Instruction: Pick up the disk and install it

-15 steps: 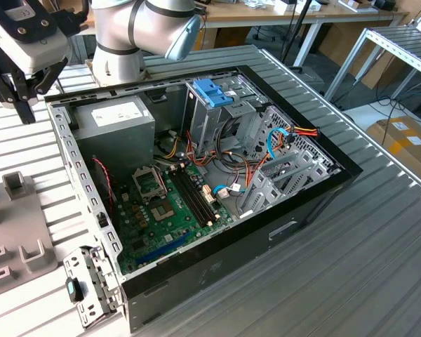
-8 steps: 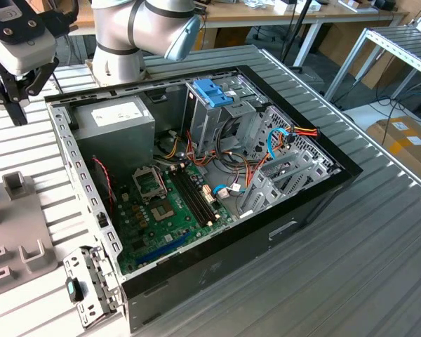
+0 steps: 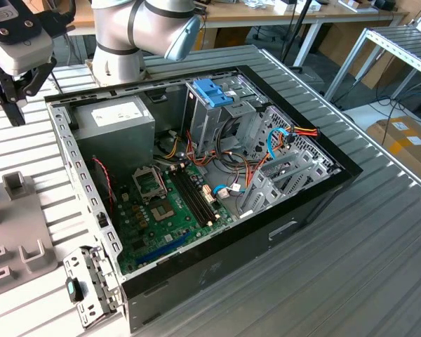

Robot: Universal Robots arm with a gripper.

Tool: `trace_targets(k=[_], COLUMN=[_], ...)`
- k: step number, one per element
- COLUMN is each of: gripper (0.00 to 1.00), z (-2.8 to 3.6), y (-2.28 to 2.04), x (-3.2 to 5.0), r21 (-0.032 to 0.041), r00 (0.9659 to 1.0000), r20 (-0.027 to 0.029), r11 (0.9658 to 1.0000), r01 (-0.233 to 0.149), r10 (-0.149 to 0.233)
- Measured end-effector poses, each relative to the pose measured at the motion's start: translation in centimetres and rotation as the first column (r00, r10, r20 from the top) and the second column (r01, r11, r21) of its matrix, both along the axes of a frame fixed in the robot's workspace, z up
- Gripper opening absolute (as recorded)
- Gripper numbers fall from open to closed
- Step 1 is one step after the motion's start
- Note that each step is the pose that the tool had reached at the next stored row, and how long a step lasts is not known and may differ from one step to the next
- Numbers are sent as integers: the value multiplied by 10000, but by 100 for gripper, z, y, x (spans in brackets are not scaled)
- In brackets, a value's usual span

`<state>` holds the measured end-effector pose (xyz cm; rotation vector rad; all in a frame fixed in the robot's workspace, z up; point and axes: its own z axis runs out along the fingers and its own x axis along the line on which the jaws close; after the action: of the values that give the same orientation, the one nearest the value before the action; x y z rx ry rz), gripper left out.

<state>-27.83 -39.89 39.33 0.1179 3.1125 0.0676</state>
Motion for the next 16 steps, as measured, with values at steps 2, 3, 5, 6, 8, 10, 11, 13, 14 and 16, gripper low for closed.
trace_targets(k=[2,3,5,6,8,10,11,13,14,16], gripper=[11,11,11,11,11,11,11,11,11,11], z=[0,0,0,0,0,0,0,0,0,0], y=[0,0,0,0,0,0,0,0,0,0], x=[-8,-11,-17,-22,-27,-37,-40,-47,-49,-55], r21=[0,0,0,0,0,0,0,0,0,0], r00=[10000,10000,10000,10000,10000,10000,10000,10000,10000,10000], r20=[0,0,0,0,0,0,0,0,1,-1], r11=[10000,10000,10000,10000,10000,10000,10000,10000,10000,10000], r01=[0,0,0,0,0,0,0,0,0,0], r10=[0,0,0,0,0,0,0,0,0,0])
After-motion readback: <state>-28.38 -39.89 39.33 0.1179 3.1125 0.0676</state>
